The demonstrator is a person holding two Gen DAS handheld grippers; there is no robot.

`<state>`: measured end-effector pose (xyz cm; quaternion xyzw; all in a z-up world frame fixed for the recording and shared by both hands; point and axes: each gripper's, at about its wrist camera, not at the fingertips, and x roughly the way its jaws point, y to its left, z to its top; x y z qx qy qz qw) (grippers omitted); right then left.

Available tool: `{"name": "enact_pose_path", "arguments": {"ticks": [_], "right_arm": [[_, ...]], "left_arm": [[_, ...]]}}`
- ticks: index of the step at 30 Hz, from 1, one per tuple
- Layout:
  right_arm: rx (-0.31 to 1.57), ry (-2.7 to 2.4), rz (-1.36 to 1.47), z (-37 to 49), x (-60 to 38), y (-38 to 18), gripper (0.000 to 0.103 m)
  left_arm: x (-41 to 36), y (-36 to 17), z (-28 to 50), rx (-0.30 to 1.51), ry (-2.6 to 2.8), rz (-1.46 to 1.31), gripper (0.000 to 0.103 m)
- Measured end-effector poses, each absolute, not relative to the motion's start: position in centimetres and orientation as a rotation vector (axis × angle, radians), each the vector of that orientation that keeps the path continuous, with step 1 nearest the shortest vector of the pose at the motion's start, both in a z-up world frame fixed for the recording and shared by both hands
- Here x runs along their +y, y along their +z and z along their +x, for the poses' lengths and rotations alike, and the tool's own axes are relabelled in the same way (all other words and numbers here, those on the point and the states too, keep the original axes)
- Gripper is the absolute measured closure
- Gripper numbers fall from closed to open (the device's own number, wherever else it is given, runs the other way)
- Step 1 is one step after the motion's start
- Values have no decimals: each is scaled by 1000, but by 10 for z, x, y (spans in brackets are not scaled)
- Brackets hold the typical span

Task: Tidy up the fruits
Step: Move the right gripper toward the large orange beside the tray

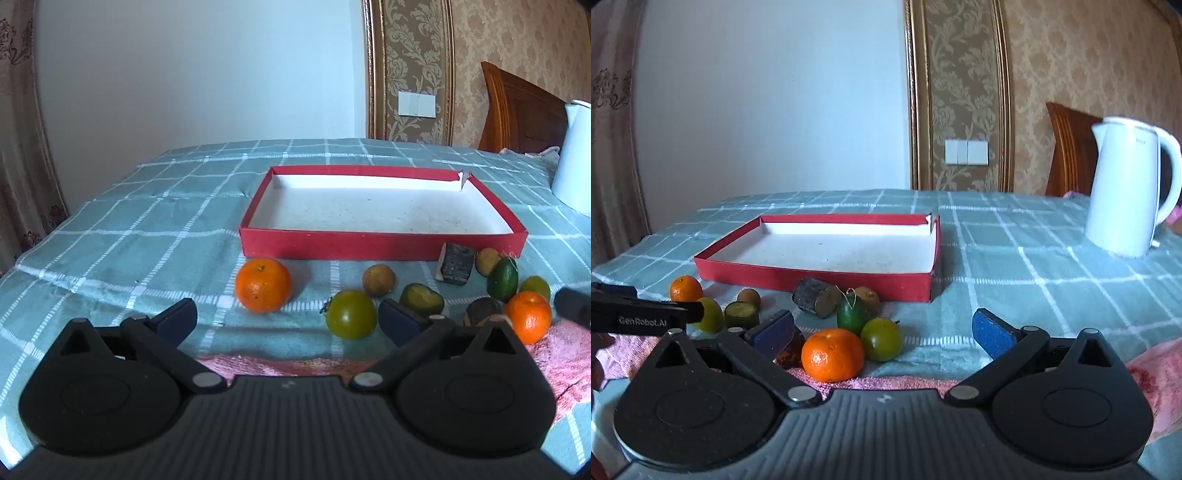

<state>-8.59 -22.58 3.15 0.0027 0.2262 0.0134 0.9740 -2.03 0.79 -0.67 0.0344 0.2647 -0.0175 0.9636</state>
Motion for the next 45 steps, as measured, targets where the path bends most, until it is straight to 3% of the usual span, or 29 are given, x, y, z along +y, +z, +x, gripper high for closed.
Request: {"name": "enact_pose_path", "arguments": {"ticks": [40, 42, 45], "right_arm": [[480, 97, -31, -93, -203, 29, 0], [479, 105, -35, -94, -201, 29, 4], [505, 121, -37, -91, -199, 28, 17]], "left_arm": [[40, -8, -28, 542, -2, 38, 0], [46, -9, -29, 545, 6, 27, 0], [53, -11, -30, 553, 15, 16, 0]]}}
